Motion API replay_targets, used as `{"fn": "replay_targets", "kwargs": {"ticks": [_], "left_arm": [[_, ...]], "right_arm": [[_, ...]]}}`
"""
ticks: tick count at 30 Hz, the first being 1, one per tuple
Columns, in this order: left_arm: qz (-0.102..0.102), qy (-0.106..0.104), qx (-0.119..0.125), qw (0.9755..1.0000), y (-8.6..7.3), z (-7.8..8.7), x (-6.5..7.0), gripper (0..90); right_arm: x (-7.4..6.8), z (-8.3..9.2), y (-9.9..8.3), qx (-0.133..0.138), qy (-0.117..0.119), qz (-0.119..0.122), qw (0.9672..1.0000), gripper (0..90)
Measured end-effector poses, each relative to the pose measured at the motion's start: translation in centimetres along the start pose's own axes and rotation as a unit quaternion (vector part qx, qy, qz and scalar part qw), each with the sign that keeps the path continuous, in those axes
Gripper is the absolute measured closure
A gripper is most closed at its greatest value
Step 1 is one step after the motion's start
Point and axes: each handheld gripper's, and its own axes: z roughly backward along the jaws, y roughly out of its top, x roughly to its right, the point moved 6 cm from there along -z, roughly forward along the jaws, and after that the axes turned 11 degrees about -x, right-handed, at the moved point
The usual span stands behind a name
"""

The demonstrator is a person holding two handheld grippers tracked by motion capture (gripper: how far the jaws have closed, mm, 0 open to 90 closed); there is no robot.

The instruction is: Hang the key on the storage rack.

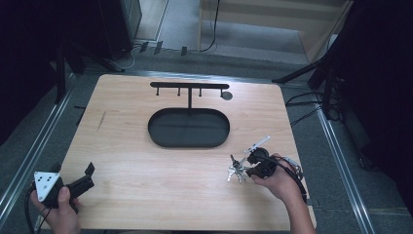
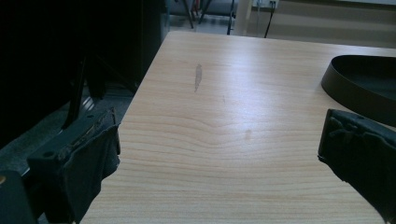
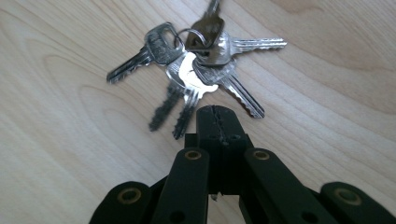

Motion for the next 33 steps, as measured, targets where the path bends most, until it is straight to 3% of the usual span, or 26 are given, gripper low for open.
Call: {"fn": "replay_targets", "kwargs": {"ticks": [1, 3, 4, 5, 7, 11, 14, 15, 16, 17, 18, 19, 23, 24, 27, 30, 33], "left_arm": [[0.0, 0.0, 0.0, 1.0, 0.0, 0.0, 0.0, 0.0], [0.0, -0.001, 0.0, 1.0, 0.0, 0.0, 0.0, 0.0], [0.0, -0.001, 0.0, 1.0, 0.0, 0.0, 0.0, 0.0], [0.0, -0.001, 0.0, 1.0, 0.0, 0.0, 0.0, 0.0], [-0.001, -0.001, 0.0, 1.0, 0.0, 0.0, 0.0, 0.0], [0.001, -0.002, 0.0, 1.0, 0.0, 0.0, 0.0, 0.0], [0.001, -0.003, -0.001, 1.0, 0.0, 0.0, 0.0, 0.0], [0.001, -0.004, -0.001, 1.0, 0.0, 0.0, 0.0, 0.0], [0.001, -0.004, -0.002, 1.0, 0.0, 0.0, 0.0, 0.0], [0.001, -0.004, -0.002, 1.0, 0.0, 0.0, 0.0, 0.0], [0.001, -0.004, -0.002, 1.0, 0.0, 0.0, 0.0, 0.0], [0.001, -0.003, -0.003, 1.0, 0.0, 0.0, 0.0, 0.0], [0.0, -0.003, -0.002, 1.0, 0.0, 0.0, 0.0, 0.0], [0.0, -0.003, -0.002, 1.0, 0.0, 0.0, 0.0, 0.0], [0.001, -0.004, -0.001, 1.0, 0.0, 0.0, 0.0, 0.0], [0.0, -0.003, -0.002, 1.0, 0.0, 0.0, 0.0, 0.0], [0.001, -0.004, -0.003, 1.0, 0.0, 0.0, 0.0, 0.0]], "right_arm": [[-0.1, 0.1, 0.0, -0.001, -0.001, 0.002, 1.0, 90.0], [-0.2, 0.1, 0.4, 0.009, -0.008, -0.002, 0.9999, 65.8], [-0.2, -0.1, 0.7, 0.015, -0.013, -0.001, 0.9998, 57.7], [-0.2, -0.1, 0.7, 0.015, -0.013, -0.001, 0.9998, 57.7], [-0.6, -0.6, 1.5, 0.029, -0.024, 0.012, 0.9992, 36.5], [-1.0, -1.2, 2.1, 0.034, -0.022, 0.022, 0.999, 24.4], [-1.0, -2.0, 2.0, 0.016, -0.031, 0.026, 0.9991, 25.9], [-0.9, -1.9, 2.0, 0.02, -0.042, 0.027, 0.9986, 41.6], [-0.9, -1.7, 1.9, 0.021, -0.045, 0.027, 0.9984, 51.9], [-0.9, -1.7, 1.9, 0.021, -0.045, 0.027, 0.9984, 51.9], [-1.0, -1.5, 1.4, 0.019, -0.06, 0.038, 0.9973, 72.1], [-1.0, -1.5, 1.3, 0.019, -0.066, 0.044, 0.9967, 77.7], [-1.3, -1.4, 1.0, 0.007, -0.085, 0.042, 0.9955, 80.5], [-1.4, -1.3, 1.0, 0.01, -0.08, 0.038, 0.996, 86.8], [-1.0, 0.0, 1.5, 0.055, -0.063, 0.005, 0.9965, 90.0], [-0.6, 0.6, 1.7, 0.066, -0.071, -0.007, 0.9953, 90.0], [-0.4, 1.0, 1.8, 0.08, -0.054, -0.016, 0.9953, 90.0]]}}
